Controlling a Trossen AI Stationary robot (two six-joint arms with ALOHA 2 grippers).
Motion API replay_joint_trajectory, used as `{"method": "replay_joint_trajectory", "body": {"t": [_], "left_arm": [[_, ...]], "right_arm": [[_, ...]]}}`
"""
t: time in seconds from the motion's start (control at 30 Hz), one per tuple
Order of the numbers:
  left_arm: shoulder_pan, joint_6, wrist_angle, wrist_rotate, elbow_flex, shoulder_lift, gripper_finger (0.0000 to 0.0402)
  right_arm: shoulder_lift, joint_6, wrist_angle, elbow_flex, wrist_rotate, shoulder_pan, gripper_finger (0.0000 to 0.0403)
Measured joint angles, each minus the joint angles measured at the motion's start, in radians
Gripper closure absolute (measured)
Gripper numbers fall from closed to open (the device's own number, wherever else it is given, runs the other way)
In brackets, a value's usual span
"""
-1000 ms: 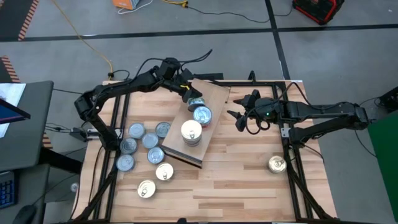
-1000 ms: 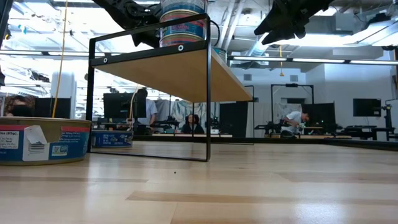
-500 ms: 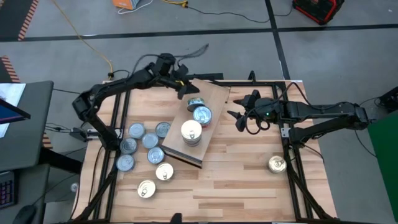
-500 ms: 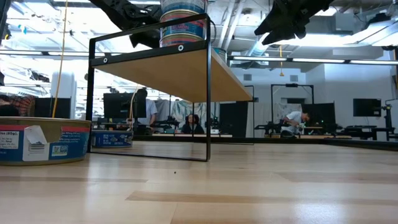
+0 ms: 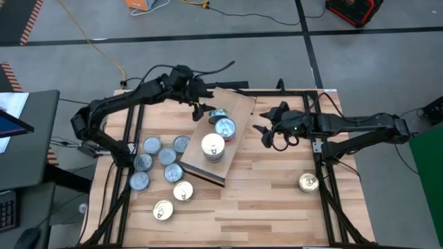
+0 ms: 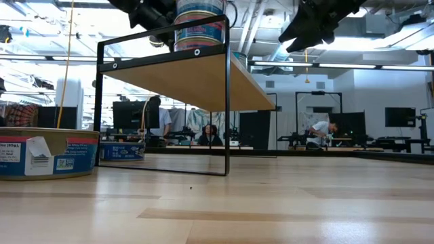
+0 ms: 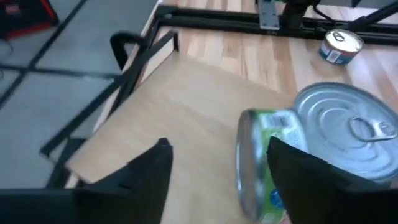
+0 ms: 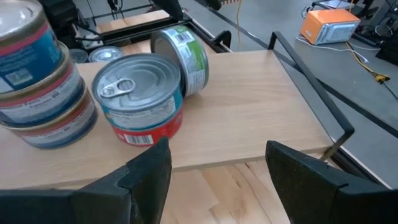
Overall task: Stack canned seafood by type on shelf
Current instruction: Put the green white tuna can on the shelf
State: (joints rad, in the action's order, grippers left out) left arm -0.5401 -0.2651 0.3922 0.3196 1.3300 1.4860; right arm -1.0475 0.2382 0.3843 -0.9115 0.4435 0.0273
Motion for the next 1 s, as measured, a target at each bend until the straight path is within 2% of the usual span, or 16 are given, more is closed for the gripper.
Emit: {"method": "replay_joint_trajectory", "body": {"t": [0.13, 0.43, 0.7, 1.0], "left_arm": [[0.005, 0.003, 0.011, 0.016, 0.048, -0.001, 0.0120], [0.057, 0.012, 0.075, 0.015, 0.100, 0.048, 0.0122], [0.083, -0.004, 0.156, -0.052, 0.171, 0.107, 0.0122], [0.100, -0.045, 0.182, -0.141, 0.176, 0.104, 0.0122]], "right_arm": [[-0.006, 0.000, -0.001, 0.000, 0.001, 0.001, 0.0117], [-0.029, 0.000, -0.013, 0.000, 0.003, -0.001, 0.0117], [-0.082, -0.002, -0.021, 0.000, 0.003, -0.002, 0.0117], [-0.086, -0.003, -0.029, 0.000, 0.004, -0.030, 0.0117]]}}
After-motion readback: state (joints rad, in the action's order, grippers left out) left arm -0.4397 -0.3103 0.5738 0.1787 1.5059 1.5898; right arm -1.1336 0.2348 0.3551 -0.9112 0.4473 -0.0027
